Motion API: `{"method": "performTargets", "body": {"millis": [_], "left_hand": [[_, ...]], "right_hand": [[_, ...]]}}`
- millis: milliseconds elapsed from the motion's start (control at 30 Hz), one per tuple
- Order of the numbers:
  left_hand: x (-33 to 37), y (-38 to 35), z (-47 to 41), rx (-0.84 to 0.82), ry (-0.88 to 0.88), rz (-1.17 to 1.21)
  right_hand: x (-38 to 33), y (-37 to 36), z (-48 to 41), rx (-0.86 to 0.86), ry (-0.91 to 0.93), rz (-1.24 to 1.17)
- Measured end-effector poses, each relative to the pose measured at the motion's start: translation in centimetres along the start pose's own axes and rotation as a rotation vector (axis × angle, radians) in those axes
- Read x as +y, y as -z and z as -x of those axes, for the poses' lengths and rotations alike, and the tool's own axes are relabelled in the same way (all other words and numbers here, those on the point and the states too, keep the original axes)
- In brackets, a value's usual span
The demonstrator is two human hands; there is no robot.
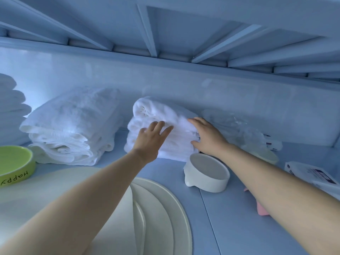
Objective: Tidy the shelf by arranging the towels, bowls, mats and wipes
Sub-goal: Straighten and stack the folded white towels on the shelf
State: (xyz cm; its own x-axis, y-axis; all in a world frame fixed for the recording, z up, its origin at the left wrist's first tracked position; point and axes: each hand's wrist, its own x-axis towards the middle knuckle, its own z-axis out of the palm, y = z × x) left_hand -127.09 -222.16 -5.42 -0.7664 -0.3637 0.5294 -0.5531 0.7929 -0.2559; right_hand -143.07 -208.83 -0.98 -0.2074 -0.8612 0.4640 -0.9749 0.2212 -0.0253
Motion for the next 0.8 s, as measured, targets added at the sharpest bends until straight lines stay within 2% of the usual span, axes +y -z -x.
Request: {"method": "performTargets", "body": {"millis": [167, 333, 533, 633, 700, 800], "left_hand": [[0.0, -0.7, -0.3, -0.008, 0.006, -0.059], [-0.7, -0.9, -0.7, -0.035, -0.006, -0.039], [-1.8, -1.1, -1.5, -0.008, 0.015, -0.095], [-3.6, -1.4, -1.3, -0.024, 0.023, -0.097], [-5.3, -1.6, -0.9, -0.012, 0.038, -0.040], [-7.8, -1.4, -0.7, 0.011, 0.057, 0.114]], "right_hand": [[0.5, -0.7, -0.8, 0.007, -0.033, -0.004], [0.3, -1.6, -1.3, 0.106, -0.066, -0.032], [-0.3, -1.8, -1.6, 0.111, -0.064, 0.003], [-1.7, -2.0, -1.8, 0.189, -0.029, -0.015], [-3.6, -2.5, -2.0, 0.262, 0.047, -0.061], [-5.9, -3.0, -3.0, 0.253, 0.119, -0.173]]}}
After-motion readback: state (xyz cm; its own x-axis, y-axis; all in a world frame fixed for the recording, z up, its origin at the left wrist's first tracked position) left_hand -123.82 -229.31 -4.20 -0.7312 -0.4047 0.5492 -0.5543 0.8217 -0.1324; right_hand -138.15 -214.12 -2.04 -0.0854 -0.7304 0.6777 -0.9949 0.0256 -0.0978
